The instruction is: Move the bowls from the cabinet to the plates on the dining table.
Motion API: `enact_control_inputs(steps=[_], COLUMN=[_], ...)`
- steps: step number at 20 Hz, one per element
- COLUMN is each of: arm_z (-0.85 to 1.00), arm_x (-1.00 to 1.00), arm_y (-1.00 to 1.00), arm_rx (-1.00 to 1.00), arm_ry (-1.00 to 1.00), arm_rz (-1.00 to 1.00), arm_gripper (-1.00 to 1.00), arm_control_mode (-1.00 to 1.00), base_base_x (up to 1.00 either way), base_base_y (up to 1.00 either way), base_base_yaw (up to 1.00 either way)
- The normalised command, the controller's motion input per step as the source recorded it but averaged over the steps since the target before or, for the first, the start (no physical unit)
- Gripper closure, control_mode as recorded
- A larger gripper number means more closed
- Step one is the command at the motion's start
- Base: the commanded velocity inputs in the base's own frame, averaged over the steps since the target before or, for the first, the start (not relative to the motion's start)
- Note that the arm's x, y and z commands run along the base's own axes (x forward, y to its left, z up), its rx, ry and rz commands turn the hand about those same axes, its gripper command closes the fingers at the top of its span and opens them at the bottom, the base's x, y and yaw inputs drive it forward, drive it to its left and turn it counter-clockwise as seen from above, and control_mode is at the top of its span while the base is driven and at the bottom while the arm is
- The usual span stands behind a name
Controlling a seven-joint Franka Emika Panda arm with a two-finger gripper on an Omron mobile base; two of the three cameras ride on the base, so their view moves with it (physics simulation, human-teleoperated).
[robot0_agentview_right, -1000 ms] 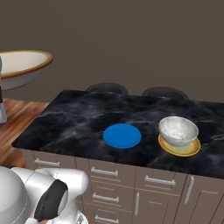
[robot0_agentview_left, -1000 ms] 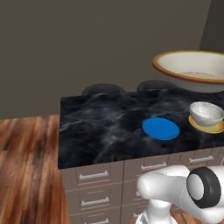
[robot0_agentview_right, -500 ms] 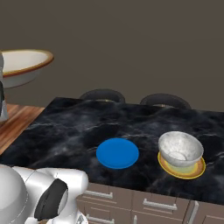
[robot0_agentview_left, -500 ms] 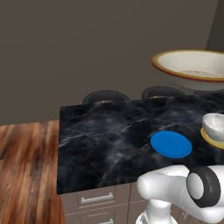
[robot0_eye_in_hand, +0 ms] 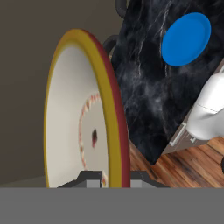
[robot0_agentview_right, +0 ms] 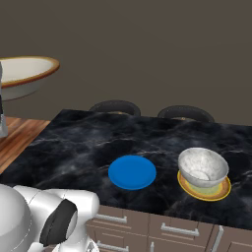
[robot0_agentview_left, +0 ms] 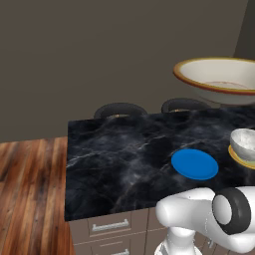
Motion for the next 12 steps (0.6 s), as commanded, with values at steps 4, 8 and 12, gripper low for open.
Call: enact_control_inputs(steps=[4,8,12], arm_z=[-0.04,-0.17,-0.20], arm_x=[0.04,0.02,-0.02], arm_y=[-0.01,-0.05,0.00], arm_rx=[0.00,0.00,0.00], arm_ry=[0.00,0.03,0.06], arm_rz=[0.00,0.01,0.00], arm_gripper=[1.00,1.00,1.00], arm_control_mode=[-1.00,-1.00,-1.00], base_base_x=[0.15,0.00,0.00], base_base_y=[0.00,0.00,0.00], base_base_yaw=[0.02,0.00,0.00])
